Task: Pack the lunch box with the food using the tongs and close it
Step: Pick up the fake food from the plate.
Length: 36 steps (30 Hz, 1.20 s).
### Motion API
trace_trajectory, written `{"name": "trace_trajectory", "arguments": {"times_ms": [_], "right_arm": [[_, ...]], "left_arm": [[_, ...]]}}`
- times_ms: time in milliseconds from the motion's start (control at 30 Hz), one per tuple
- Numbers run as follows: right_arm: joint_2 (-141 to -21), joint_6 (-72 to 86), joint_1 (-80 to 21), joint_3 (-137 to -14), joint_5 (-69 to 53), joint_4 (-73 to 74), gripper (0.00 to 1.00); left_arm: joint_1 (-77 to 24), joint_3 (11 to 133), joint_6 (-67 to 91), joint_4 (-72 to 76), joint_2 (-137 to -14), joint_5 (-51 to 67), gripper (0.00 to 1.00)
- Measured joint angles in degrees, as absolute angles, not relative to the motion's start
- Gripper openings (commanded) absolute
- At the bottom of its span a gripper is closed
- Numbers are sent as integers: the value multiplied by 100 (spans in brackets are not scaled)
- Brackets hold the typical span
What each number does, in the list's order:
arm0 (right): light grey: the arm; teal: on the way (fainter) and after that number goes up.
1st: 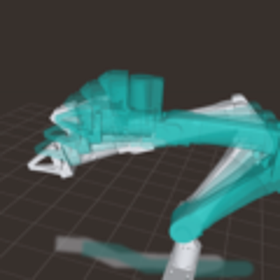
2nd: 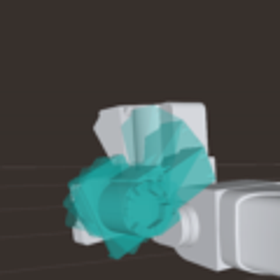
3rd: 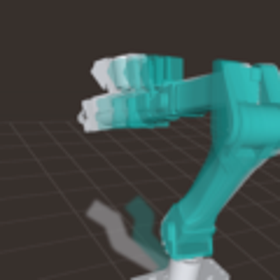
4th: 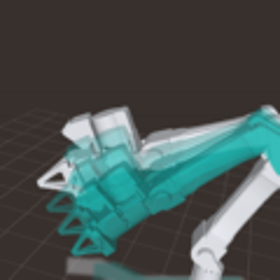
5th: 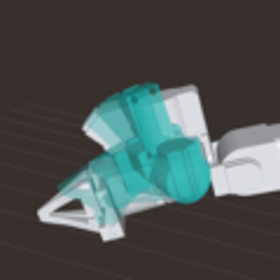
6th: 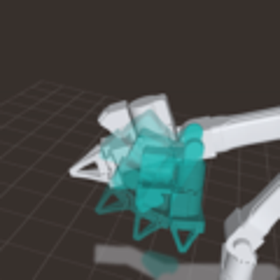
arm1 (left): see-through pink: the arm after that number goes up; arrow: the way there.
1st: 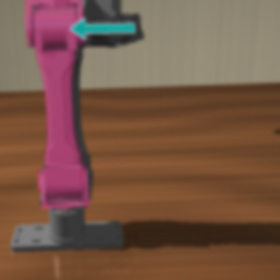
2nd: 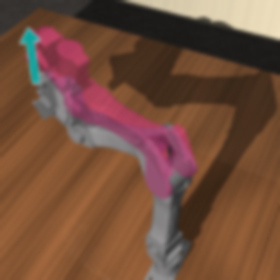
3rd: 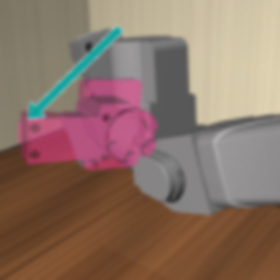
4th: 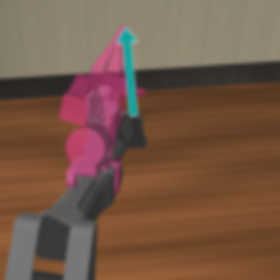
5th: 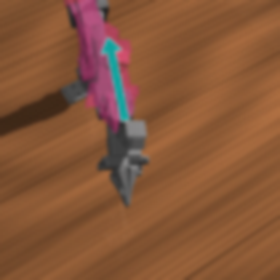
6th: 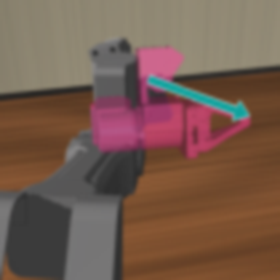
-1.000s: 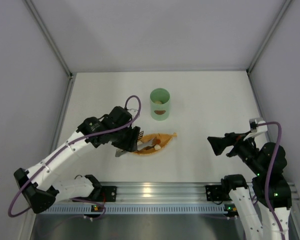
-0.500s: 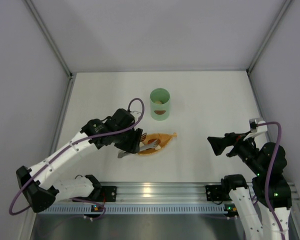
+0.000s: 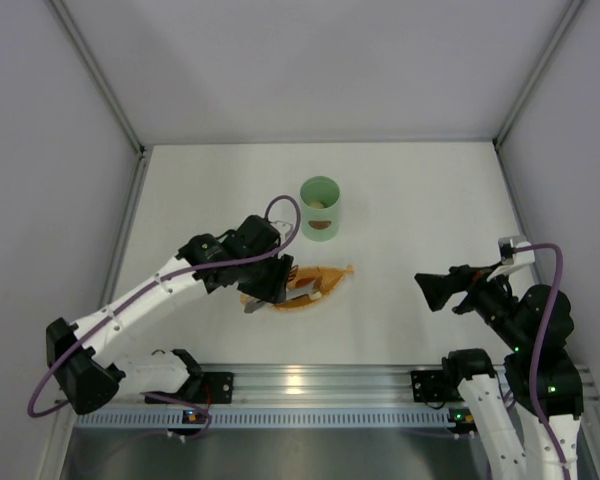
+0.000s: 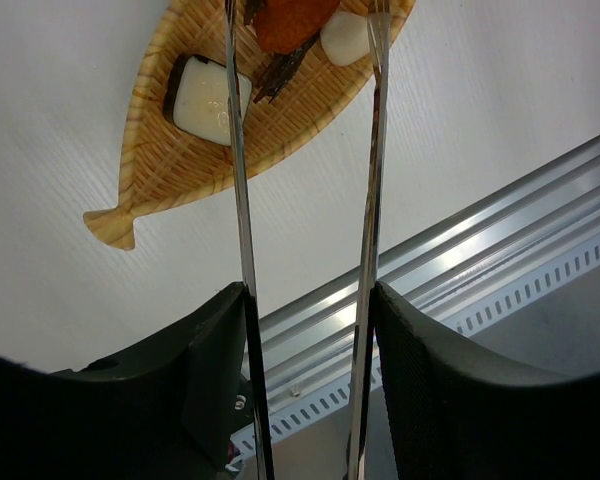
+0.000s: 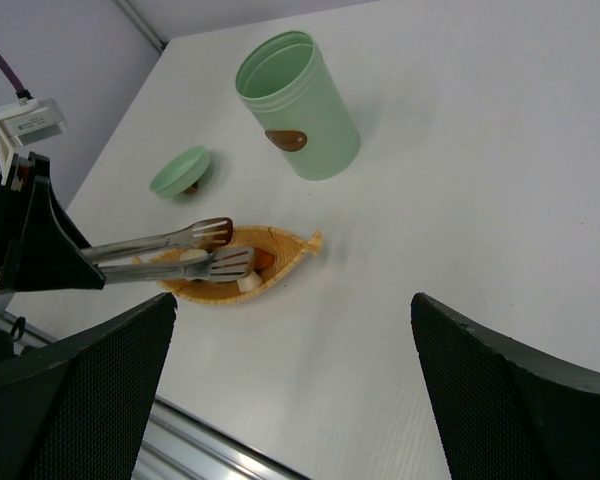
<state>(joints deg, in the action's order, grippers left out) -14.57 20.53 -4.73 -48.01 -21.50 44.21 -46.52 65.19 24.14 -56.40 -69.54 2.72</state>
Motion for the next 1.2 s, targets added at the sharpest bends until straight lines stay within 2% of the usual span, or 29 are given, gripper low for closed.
{"name": "trace_trajectory", "arguments": {"times_ms": [367,900,1200], "right_arm": [[-1457,2051,-473,-4801,-2150,4421,99],[-1424,2051,-473,-4801,-2147,4421,100],[-1424,2053,-473,-4801,-2147,4421,99]], "left_arm": [[-4825,6536,2416,-5544,-7293,180,55],[-4976,6825,2456,-5631,-7542,-246,48],[-5004,6989,2408,-5918,-7642,-351,51]]}}
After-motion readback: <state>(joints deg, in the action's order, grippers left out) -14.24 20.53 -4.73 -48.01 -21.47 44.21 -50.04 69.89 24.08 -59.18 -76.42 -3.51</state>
